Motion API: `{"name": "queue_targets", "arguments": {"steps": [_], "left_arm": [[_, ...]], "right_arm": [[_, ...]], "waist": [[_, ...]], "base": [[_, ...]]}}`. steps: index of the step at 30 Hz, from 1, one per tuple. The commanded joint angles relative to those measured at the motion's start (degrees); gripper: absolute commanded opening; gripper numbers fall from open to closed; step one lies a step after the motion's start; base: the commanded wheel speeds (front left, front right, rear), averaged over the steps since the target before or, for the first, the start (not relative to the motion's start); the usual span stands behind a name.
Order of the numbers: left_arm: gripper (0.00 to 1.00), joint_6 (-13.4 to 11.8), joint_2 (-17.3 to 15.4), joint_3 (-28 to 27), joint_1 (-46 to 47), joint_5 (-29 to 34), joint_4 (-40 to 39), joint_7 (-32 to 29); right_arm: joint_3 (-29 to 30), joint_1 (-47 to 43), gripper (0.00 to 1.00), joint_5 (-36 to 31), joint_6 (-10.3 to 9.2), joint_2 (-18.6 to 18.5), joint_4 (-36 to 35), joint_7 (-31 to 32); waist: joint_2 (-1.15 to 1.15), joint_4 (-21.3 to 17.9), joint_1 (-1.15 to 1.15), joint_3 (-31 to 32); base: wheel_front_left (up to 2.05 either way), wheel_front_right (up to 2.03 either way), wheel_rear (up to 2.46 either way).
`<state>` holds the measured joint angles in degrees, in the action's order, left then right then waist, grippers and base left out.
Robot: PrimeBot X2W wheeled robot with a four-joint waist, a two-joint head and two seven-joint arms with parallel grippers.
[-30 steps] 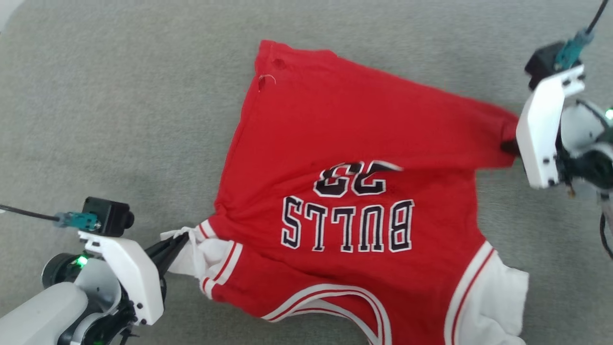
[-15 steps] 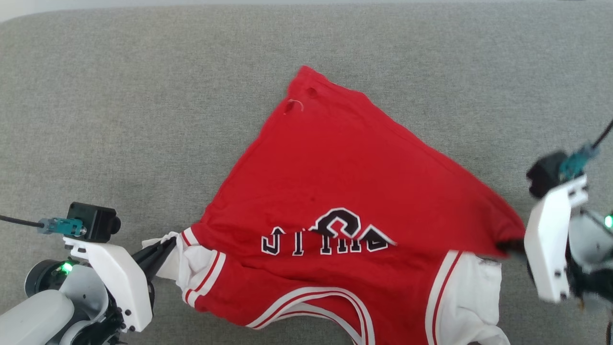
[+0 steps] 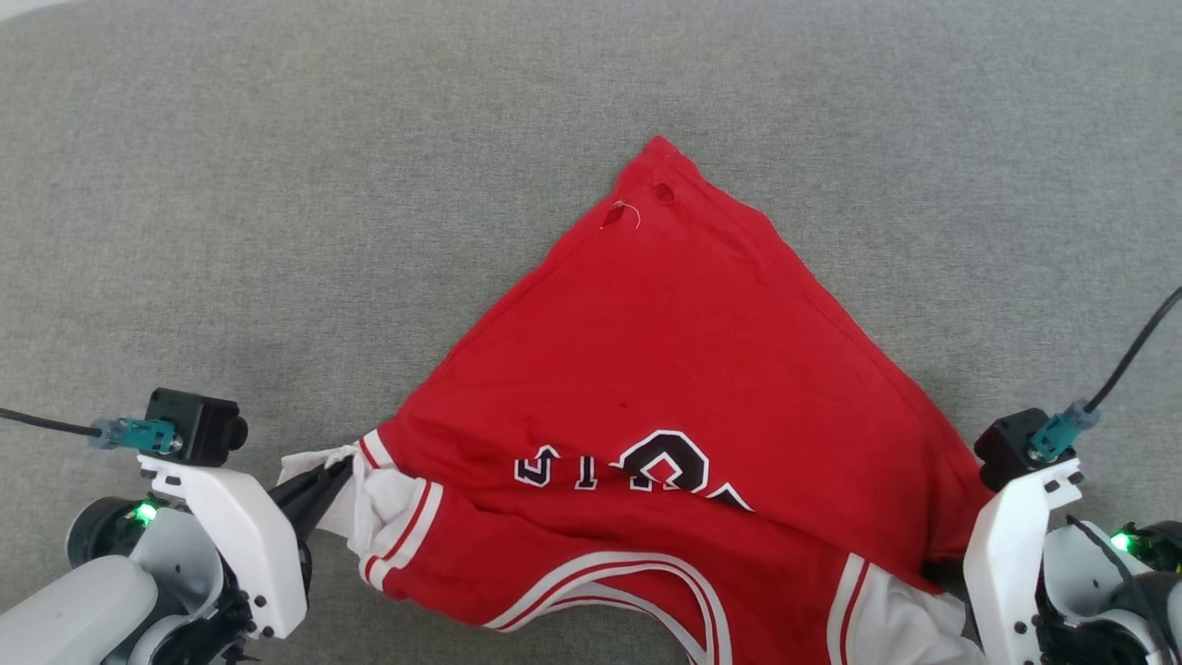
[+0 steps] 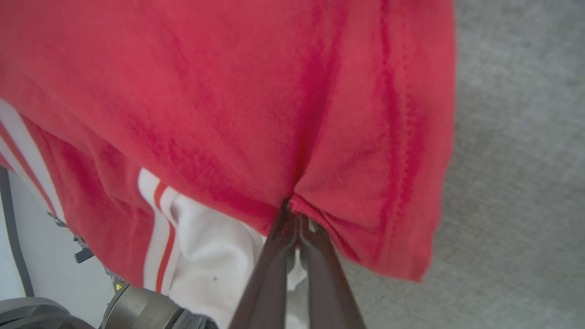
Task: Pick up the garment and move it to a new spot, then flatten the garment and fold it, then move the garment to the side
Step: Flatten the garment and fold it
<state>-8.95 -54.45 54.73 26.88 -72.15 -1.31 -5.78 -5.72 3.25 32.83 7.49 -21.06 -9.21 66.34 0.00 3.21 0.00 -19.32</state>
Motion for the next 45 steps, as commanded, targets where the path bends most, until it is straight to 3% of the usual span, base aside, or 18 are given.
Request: {"name": "queue_targets", "arguments": {"steps": [1,2,4,5,12,18,22,33,38,45], "left_arm": [[0.0,0.4,0.4,0.06,0.68,-0.03,0.23,-0.13],[0.0,0.46,0.42,0.14,0.63,-0.03,0.46,-0.22],[0.0,0.7,0.75,0.3,0.67,0.08,0.68,-0.18],[0.0,0.79,0.9,0.37,0.65,0.13,0.79,-0.14],[0.0,0.78,1.78,1.16,0.19,0.53,1.07,-0.58],[0.0,1.18,3.41,2.3,1.15,1.22,1.76,-1.66],[0.0,1.62,4.78,2.94,1.87,1.74,2.36,-2.18],[0.0,3.84,8.52,3.76,5.43,3.55,4.36,-3.21],[0.0,5.21,10.7,4.25,7.31,4.08,5.84,-3.61],[0.0,7.44,14.34,5.34,10.12,5.32,8.47,-4.3]], "right_arm": [[-1.62,-0.39,0.0,-0.13,0.0,0.55,2.54,-0.73],[-2.0,-0.13,0.15,-0.31,0.0,0.43,3.15,-1.6],[-2.04,0.7,0.6,-0.48,-0.01,-0.02,3.21,-2.89],[-2.02,0.88,1.0,-0.73,-0.01,-0.72,2.98,-2.77],[2.02,1.48,1.0,-0.05,0.0,-2.46,-5.14,-0.7],[5.43,3.07,1.0,-1.55,0.0,-0.93,-13.17,0.95],[4.72,7.33,1.0,-3.12,0.0,-0.12,-14.85,-2.01],[-5.26,27.09,1.0,-5.28,0.0,-0.89,2.43,-16.75],[-10.43,36.25,1.0,-5.53,0.0,-2.0,15.7,-22.22],[-17.68,45.93,1.0,-3.64,0.0,-3.58,33.43,-24.41]], "waist": [[0.0,0.11,0.0,0.15],[0.0,0.16,0.0,0.3],[0.0,0.27,0.0,0.68],[0.0,0.34,0.0,0.94],[0.0,1.3,0.0,2.47],[0.0,3.44,0.0,3.31],[0.0,4.93,0.0,3.39],[0.0,9.94,0.0,1.25],[0.0,12.86,0.0,-0.03],[0.0,17.01,0.0,-1.91]], "base": [[0.0,0.0,0.0],[0.0,0.0,0.0],[0.0,0.0,0.0],[0.0,0.0,0.0],[0.0,0.0,0.0],[0.0,0.0,0.0],[0.0,0.0,0.0],[0.0,0.0,0.0],[0.0,0.0,0.0],[0.0,0.0,0.0]]}}
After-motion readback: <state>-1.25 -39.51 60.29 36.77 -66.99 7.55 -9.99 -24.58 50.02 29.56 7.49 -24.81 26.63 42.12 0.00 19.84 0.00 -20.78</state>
